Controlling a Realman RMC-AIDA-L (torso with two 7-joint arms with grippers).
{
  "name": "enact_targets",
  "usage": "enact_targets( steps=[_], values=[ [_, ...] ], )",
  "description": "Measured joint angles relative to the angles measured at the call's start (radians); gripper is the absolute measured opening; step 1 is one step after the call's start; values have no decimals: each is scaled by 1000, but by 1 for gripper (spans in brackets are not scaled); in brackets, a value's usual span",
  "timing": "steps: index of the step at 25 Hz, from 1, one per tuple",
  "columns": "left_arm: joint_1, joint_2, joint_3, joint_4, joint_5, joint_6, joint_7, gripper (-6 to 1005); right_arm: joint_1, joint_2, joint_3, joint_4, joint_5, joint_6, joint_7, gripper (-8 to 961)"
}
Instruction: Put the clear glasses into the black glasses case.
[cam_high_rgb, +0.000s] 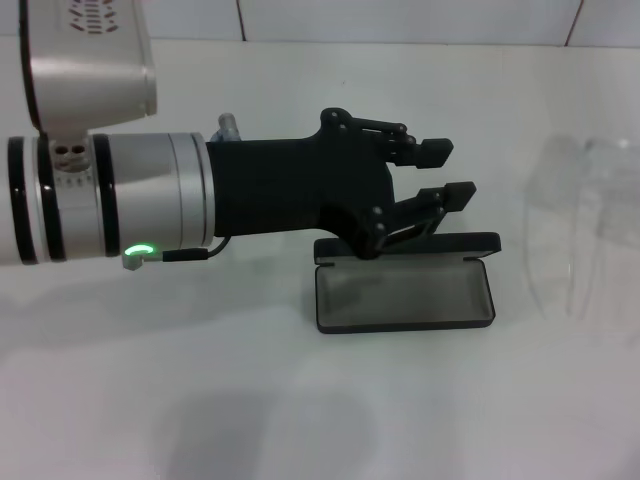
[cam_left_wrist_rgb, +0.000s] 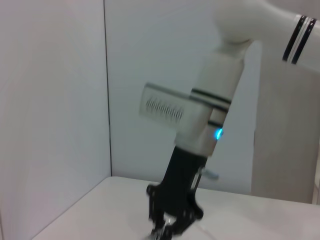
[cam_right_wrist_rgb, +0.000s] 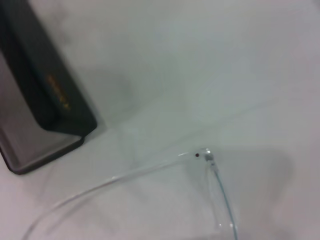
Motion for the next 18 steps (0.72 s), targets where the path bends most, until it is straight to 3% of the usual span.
enact_targets(
  steps=[4,8,10,11,14,18],
  values=[
    [-18,0,0,-3,-8,2,13,360,-43,-3,157,-118,163,-86,-19,116],
    [-39,0,-3,-4,-42,14,15,341,-83,1,306,-154,396,-147,-28,116],
    [-56,0,-12,-4,-92,34,28,332,-91,5,313,-154,425,-148,-30,116],
    [-61,0,-16,-4,-113,41,37,327,-114,19,315,-145,506,-149,-40,115],
    [-70,0,-24,-7,-184,64,82,313,-134,33,285,-95,582,-131,-63,115],
    [-77,0,-25,-25,-256,94,168,294,-135,29,225,91,713,-70,-142,115]
  ],
)
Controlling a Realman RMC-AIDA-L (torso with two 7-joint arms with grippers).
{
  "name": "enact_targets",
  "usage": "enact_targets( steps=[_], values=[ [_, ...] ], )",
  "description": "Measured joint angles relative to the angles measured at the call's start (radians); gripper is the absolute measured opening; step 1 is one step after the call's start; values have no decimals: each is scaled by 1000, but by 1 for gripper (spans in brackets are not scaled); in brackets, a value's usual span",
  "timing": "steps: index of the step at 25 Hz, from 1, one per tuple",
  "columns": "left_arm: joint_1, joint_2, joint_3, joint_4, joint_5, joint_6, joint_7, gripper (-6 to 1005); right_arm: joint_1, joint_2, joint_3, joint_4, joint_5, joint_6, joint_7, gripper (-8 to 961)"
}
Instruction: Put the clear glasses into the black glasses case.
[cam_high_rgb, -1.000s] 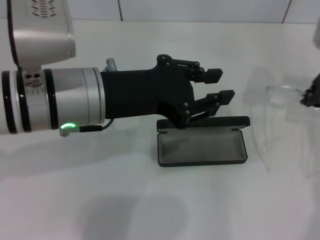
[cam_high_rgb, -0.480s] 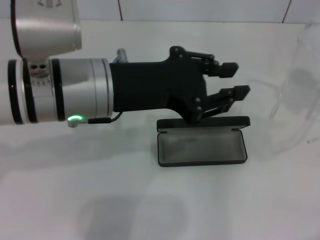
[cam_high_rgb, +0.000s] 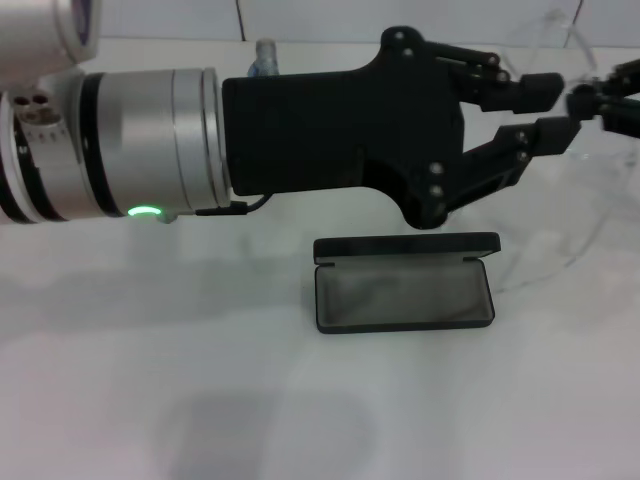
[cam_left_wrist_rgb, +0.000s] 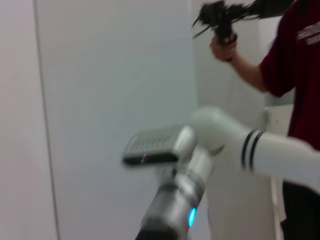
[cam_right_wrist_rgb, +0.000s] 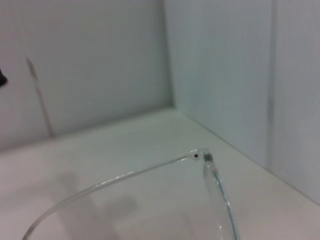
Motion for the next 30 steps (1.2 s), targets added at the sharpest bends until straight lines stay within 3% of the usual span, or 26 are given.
enact_targets(
  steps=[3,9,16,30],
  values=[
    [-21,0,1,-48,-49,21,47,280,16,-4,-10,117,78,3,-68,115],
    [-84,0,-33,-207,-147,86,116,108,50,-4,-14,233,162,-54,-134,115],
    [-128,0,-86,-334,-182,142,164,98,53,-4,-32,261,222,-81,-150,115],
    [-139,-1,-92,-410,-191,149,191,99,44,-1,-31,268,281,-129,-162,114]
  ],
)
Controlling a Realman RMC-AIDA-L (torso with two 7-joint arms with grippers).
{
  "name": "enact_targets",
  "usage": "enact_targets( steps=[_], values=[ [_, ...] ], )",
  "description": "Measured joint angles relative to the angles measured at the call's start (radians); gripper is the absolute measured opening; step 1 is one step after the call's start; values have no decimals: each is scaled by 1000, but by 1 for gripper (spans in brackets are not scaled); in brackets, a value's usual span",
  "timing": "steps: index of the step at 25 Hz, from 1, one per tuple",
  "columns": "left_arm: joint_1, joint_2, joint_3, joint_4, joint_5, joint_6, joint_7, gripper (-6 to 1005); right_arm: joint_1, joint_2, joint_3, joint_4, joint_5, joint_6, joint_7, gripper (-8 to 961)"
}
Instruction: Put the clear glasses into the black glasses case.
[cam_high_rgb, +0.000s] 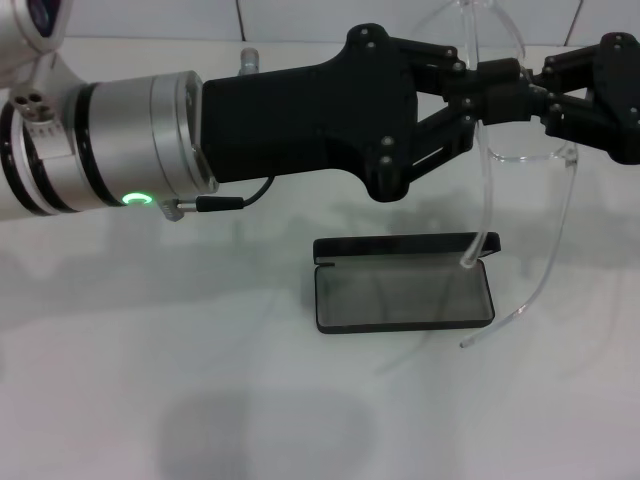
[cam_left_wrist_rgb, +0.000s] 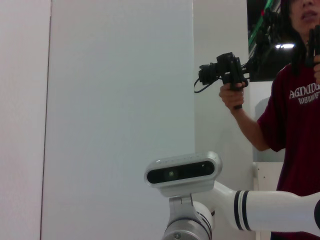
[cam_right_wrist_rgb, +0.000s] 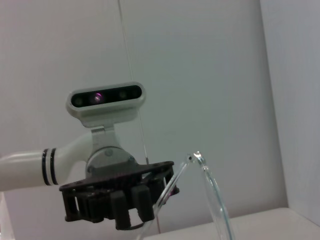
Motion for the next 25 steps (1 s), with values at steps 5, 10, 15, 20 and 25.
enact_targets(
  steps=[5,10,15,20,25],
  values=[
    [3,0,4,-6,-15,7,16,99,4,1,-2,24,12,-13,-8,114],
    [0,-1,3,-35,-42,29,30,99,10,2,-5,51,19,-28,-22,114],
    [0,-2,4,-40,-47,37,35,98,14,4,-21,62,23,-30,-27,114],
    [4,-3,5,-42,-47,37,35,96,14,4,-56,80,54,-31,-37,114],
    [8,-4,6,-44,-47,37,35,91,16,4,-62,88,61,-31,-41,114]
  ],
)
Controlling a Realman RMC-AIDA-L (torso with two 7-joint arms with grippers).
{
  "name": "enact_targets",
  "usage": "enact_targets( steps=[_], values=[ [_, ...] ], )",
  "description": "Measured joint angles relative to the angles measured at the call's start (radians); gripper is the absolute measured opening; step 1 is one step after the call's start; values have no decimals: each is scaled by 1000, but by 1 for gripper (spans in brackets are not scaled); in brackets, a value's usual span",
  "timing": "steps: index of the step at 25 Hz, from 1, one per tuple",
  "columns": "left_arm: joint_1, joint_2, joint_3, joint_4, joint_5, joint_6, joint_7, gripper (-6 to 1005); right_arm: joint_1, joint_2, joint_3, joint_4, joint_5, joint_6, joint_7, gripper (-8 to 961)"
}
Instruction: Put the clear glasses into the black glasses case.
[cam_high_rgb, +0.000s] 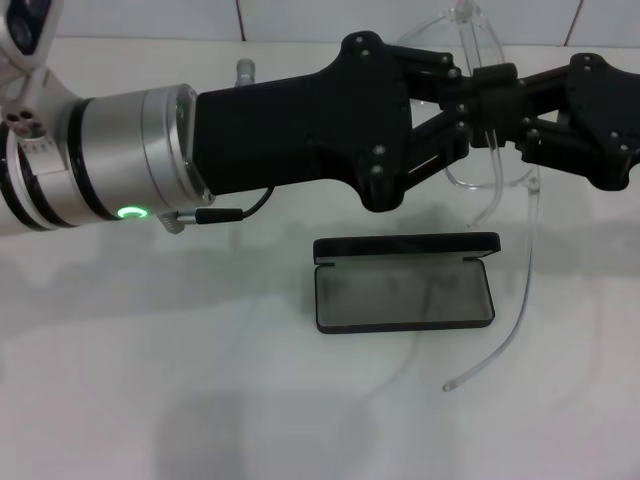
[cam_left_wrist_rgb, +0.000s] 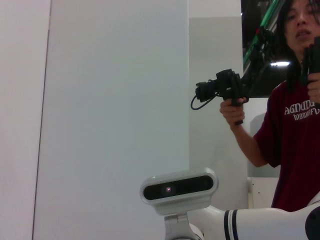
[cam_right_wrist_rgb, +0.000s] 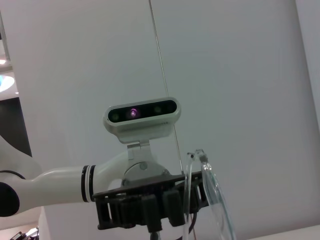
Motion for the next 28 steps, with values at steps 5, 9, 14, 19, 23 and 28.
enact_targets(
  steps=[5,9,14,19,23,28],
  values=[
    [1,0,-1,-17,-12,-1,2,84,-6,1,-2,3,9,0,0,114],
    [2,0,-2,-34,-30,-5,15,83,-8,0,-3,12,15,-1,-7,114],
    [2,0,0,-36,-35,-7,19,82,-13,-1,-3,14,24,-4,-11,113],
    [6,0,0,-36,-35,-6,19,81,-16,-2,5,24,26,-6,-18,113],
    [12,2,0,-32,-36,19,25,80,-20,-5,12,45,42,-2,-32,113],
    [14,4,-2,-21,-59,91,35,79,-34,-6,71,66,61,-1,-45,113]
  ],
)
